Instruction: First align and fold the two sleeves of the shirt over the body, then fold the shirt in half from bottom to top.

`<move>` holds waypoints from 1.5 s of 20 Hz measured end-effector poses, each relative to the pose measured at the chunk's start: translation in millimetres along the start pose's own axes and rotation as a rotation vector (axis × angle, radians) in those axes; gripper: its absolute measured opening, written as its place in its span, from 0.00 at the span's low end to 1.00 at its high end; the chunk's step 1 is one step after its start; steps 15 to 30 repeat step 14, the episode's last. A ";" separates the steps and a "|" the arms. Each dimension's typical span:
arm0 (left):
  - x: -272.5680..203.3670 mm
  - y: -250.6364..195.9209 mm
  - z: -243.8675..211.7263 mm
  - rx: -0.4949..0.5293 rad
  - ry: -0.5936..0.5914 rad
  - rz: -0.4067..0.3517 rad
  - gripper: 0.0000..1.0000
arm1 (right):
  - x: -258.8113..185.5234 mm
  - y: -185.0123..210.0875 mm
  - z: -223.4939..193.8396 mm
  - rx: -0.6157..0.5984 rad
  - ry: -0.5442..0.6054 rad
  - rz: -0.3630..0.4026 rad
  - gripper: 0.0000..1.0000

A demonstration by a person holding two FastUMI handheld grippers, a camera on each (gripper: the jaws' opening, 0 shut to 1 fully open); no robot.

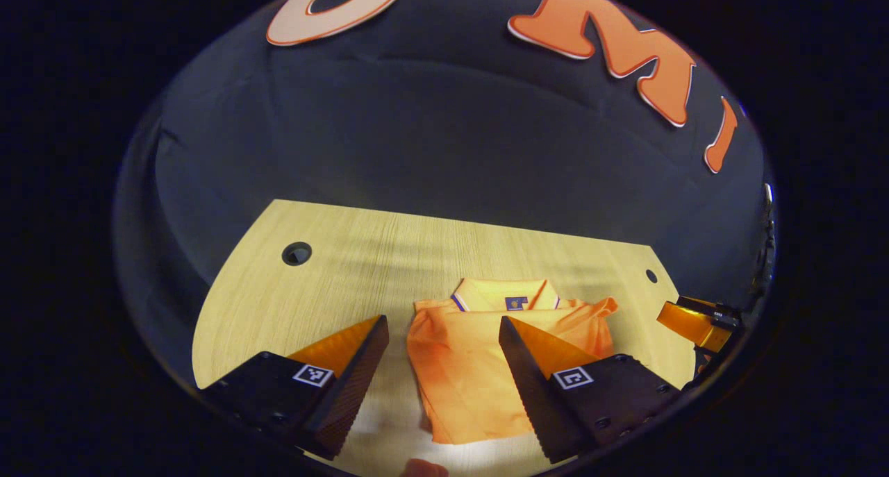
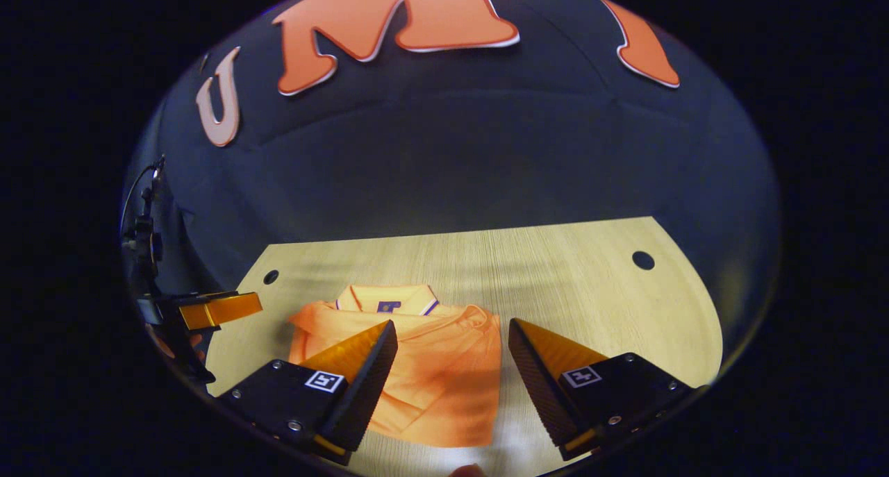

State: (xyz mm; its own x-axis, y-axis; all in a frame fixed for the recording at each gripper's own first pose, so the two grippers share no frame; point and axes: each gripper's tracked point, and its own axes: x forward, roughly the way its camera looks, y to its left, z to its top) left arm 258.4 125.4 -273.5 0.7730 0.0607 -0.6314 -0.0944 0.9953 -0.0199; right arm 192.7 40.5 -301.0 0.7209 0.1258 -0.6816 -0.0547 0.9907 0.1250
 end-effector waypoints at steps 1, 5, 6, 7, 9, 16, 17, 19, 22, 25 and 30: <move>-16.6 -4.3 3.7 0.002 -0.031 0.003 0.99 | -14.0 1.0 2.0 -0.021 -0.019 0.003 0.98; -87.6 -17.4 9.5 0.007 -0.162 0.014 0.99 | -67.4 11.0 20.4 -0.094 -0.157 0.002 0.99; -105.2 -22.7 9.6 0.004 -0.192 0.018 0.99 | -82.9 12.5 22.5 -0.111 -0.192 0.000 0.99; -123.8 -27.8 10.3 0.001 -0.231 0.019 0.99 | -95.9 13.9 26.3 -0.127 -0.235 -0.001 0.98; -152.2 -34.6 9.8 0.008 -0.325 0.018 0.99 | -121.2 15.9 32.0 -0.156 -0.314 -0.003 0.98; -213.6 -61.2 6.1 0.056 -0.477 0.005 0.98 | -164.3 17.7 12.7 -0.175 -0.371 0.020 0.98; -213.6 -61.2 6.1 0.056 -0.477 0.005 0.98 | -164.3 17.7 12.7 -0.175 -0.371 0.020 0.98; -213.6 -61.2 6.1 0.056 -0.477 0.005 0.98 | -164.3 17.7 12.7 -0.175 -0.371 0.020 0.98; -213.6 -61.2 6.1 0.056 -0.477 0.005 0.98 | -164.3 17.7 12.7 -0.175 -0.371 0.020 0.98; -213.6 -61.2 6.1 0.056 -0.477 0.005 0.98 | -164.3 17.7 12.7 -0.175 -0.371 0.020 0.98; -213.6 -61.2 6.1 0.056 -0.477 0.005 0.98 | -164.3 17.7 12.7 -0.175 -0.371 0.020 0.98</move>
